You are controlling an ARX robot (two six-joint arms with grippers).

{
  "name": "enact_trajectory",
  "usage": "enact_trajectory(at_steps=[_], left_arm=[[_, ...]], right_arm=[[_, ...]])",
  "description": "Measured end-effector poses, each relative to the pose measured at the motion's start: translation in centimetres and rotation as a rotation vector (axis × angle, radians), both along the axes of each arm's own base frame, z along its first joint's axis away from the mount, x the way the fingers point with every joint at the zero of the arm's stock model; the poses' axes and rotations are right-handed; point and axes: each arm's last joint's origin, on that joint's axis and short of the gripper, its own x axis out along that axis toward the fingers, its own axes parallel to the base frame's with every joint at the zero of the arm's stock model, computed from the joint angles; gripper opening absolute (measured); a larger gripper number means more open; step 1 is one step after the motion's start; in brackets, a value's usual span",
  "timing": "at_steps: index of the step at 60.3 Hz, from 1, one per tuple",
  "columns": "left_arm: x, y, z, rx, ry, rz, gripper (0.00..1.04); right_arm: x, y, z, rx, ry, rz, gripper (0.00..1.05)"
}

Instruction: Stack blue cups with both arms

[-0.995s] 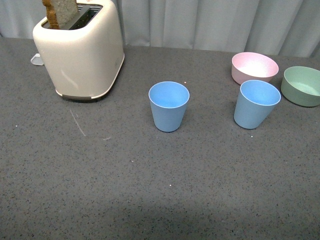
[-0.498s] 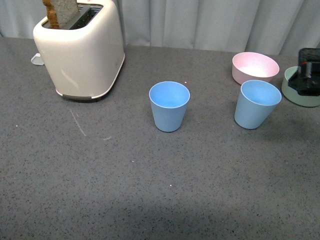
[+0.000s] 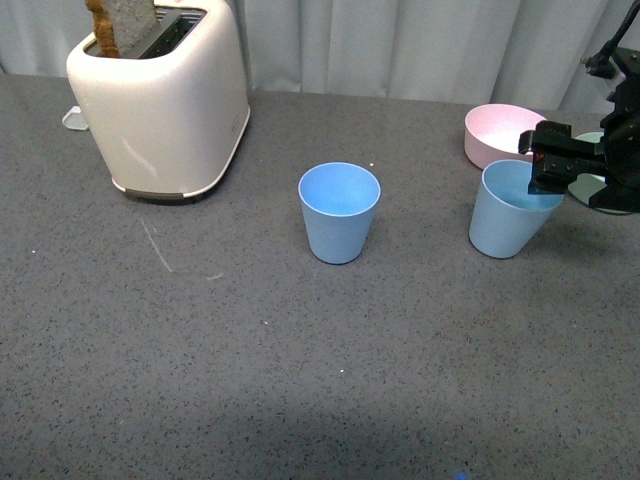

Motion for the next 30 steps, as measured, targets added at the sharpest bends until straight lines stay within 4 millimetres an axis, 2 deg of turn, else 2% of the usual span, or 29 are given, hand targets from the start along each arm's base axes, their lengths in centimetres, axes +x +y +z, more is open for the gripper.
enact_trajectory(at_steps=[16, 22, 25, 30], left_arm=[[0.0, 0.0, 0.0, 0.0, 0.0, 0.0, 0.98], [0.0, 0.0, 0.0, 0.0, 0.0, 0.0, 0.98], [0.0, 0.0, 0.0, 0.0, 0.0, 0.0, 0.98], [0.0, 0.0, 0.0, 0.0, 0.0, 0.0, 0.98]], right_arm=[[0.4, 0.11, -0.28, 0.007, 0.014, -0.003, 0.22], [0.41, 0.14, -0.23, 0.01, 0.021, 0.0, 0.05], [0.44, 0.17, -0.12, 0.02, 0.024, 0.004, 0.0], [0.33, 0.23, 0.13, 0.053, 0.036, 0.001, 0.01]])
